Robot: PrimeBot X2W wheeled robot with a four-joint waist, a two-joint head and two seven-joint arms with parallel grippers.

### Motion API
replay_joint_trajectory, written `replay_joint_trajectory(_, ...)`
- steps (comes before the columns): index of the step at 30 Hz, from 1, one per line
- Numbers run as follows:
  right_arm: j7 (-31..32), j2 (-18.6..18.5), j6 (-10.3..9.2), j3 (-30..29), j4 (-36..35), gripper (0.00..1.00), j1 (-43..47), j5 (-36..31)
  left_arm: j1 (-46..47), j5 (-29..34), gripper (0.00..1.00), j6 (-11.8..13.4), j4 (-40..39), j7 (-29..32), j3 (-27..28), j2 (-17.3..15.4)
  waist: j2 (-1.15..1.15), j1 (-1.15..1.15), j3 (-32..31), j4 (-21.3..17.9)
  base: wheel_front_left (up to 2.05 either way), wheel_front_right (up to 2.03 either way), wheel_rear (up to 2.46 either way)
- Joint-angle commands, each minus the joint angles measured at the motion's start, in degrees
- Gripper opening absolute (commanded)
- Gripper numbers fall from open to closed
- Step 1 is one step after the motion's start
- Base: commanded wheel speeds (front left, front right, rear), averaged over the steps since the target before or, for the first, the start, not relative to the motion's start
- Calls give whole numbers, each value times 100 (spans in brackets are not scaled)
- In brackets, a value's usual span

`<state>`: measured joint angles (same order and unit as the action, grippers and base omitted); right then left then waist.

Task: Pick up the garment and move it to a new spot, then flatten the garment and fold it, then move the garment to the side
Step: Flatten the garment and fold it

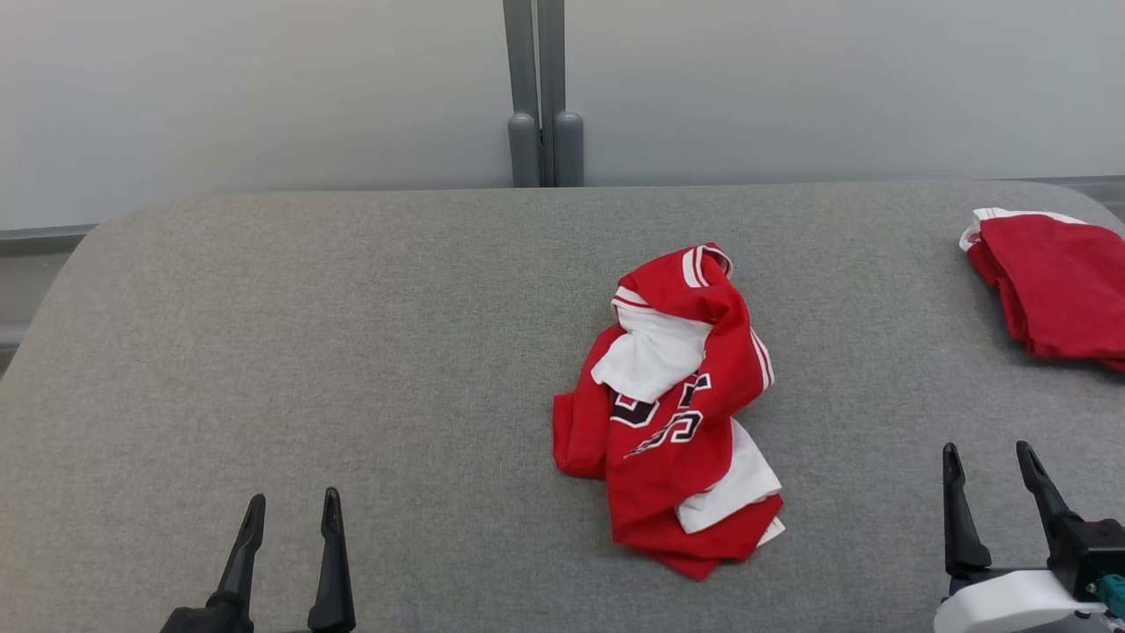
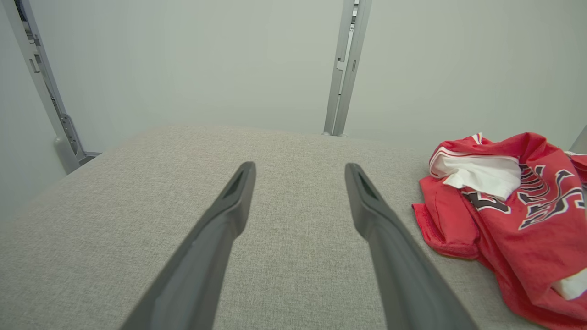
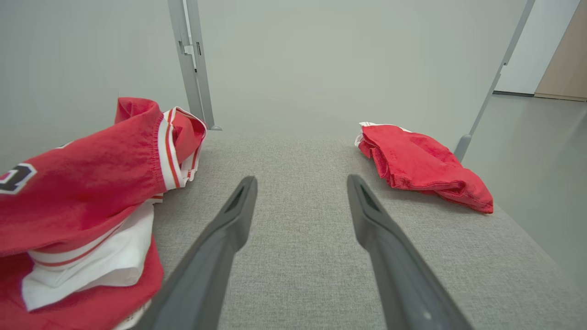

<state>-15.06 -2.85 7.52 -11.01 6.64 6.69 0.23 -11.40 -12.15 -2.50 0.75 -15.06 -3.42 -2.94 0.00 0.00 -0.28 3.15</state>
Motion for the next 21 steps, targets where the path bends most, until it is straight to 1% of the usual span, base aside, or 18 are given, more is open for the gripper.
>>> replay_joint_trajectory(1,-15,-12,-6,57,47,100,-46,87,104,-72,100,-7,15,-13,27,4,0,0,42,-27,0,0,0)
replay_joint_trajectory(5,-15,-7,-5,473,31,100,-275,351,195,-87,100,-16,10,-14,-8,3,0,0,159,-45,0,0,0)
replay_joint_trajectory(7,-11,-5,-5,840,312,100,-346,439,240,-94,100,-16,3,-13,-36,3,0,0,219,-33,0,0,0)
replay_joint_trajectory(9,328,-35,-5,1410,679,100,-598,518,286,-102,100,11,-16,-14,-63,3,0,0,297,-9,0,0,0)
replay_joint_trajectory(10,554,-122,-5,1732,822,100,-811,583,318,-113,100,31,-23,-14,-78,3,0,0,357,11,0,0,0)
replay_joint_trajectory(13,1214,-260,-7,2310,1246,100,-1174,788,395,-129,100,57,-27,-14,-169,1,0,0,449,83,0,0,0)
replay_joint_trajectory(17,1663,-312,-5,2507,1564,100,-1521,971,406,-174,100,117,-33,-14,-235,0,0,0,471,208,0,0,0)
replay_joint_trajectory(21,1782,-308,-6,2443,1711,100,-1575,1036,371,-179,100,158,-49,-14,-266,0,0,0,484,315,0,0,0)
